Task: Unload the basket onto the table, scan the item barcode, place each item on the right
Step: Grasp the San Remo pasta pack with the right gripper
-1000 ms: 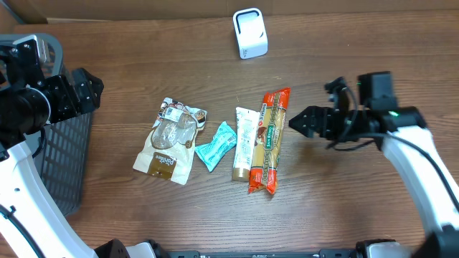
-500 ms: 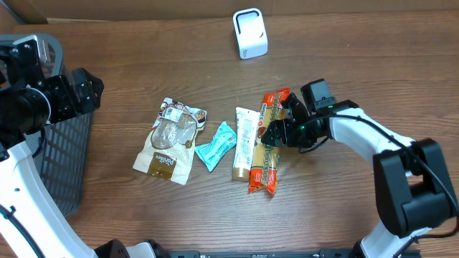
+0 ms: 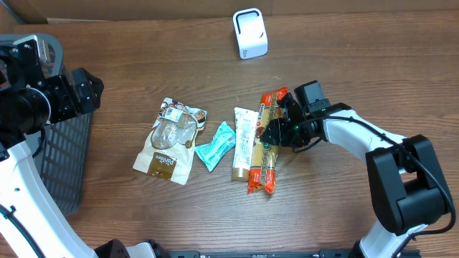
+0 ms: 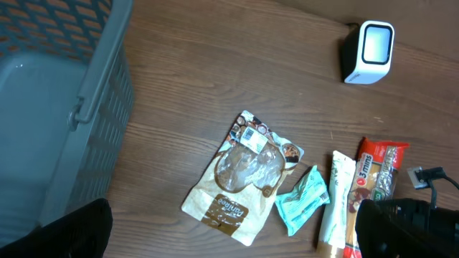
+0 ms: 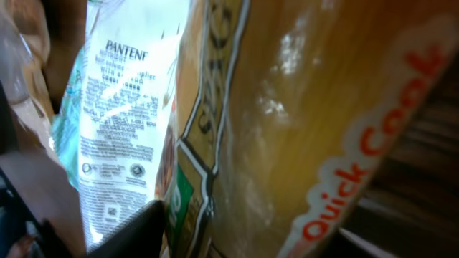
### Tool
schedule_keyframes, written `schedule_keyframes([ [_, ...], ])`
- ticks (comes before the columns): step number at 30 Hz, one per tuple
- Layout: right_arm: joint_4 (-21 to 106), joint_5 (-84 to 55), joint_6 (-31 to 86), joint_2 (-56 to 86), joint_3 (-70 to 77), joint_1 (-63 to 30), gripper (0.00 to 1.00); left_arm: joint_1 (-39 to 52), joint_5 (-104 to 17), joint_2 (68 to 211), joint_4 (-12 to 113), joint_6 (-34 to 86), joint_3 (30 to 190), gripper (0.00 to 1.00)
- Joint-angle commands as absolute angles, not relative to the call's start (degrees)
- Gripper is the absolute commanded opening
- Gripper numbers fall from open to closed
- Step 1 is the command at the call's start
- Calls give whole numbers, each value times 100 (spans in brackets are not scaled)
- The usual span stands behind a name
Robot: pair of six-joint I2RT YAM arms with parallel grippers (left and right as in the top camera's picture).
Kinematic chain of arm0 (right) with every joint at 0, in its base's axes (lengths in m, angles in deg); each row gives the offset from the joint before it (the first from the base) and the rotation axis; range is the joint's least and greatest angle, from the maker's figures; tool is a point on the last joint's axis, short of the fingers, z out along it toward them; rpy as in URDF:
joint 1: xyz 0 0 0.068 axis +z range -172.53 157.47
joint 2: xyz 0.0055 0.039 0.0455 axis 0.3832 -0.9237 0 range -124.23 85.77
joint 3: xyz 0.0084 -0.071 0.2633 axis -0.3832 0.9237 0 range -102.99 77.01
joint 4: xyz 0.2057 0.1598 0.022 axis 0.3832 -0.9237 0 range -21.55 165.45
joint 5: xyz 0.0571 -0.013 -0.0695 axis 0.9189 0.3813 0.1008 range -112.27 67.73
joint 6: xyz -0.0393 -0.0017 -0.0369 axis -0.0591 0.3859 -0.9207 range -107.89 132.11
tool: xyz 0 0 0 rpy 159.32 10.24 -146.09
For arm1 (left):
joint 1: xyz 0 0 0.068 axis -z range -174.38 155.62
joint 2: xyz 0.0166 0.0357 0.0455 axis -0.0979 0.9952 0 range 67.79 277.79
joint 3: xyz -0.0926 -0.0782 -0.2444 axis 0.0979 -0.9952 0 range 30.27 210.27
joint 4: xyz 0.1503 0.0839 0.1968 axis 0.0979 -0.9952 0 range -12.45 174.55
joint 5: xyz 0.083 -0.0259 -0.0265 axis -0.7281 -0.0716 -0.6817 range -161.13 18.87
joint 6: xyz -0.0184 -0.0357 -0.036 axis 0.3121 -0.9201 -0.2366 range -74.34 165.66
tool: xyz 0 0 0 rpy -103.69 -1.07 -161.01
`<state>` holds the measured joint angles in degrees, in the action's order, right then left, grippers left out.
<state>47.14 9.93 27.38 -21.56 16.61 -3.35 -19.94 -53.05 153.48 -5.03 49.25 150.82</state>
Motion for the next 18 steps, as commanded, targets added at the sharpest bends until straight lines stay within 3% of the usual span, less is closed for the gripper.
schedule_keyframes([
  [1,4784,1087,3031,-2173,1698,-287,35,-2007,-5226,15342,-499,5039,15078,99],
  [4,4766,1129,3057,-2158,1679,-287,18,-2009,-5226,15342,-499,5039,15078,100],
  [7,4408,1118,2983,-2057,1480,-368,9,-2009,-5226,15342,-499,5039,15078,100],
  [12,3079,418,2797,-1638,667,-547,8,-2009,-5226,15342,-499,5039,15078,100],
  [18,1026,-2368,3267,-1410,-592,-294,9,-2009,-5226,15342,-499,5039,15078,99],
])
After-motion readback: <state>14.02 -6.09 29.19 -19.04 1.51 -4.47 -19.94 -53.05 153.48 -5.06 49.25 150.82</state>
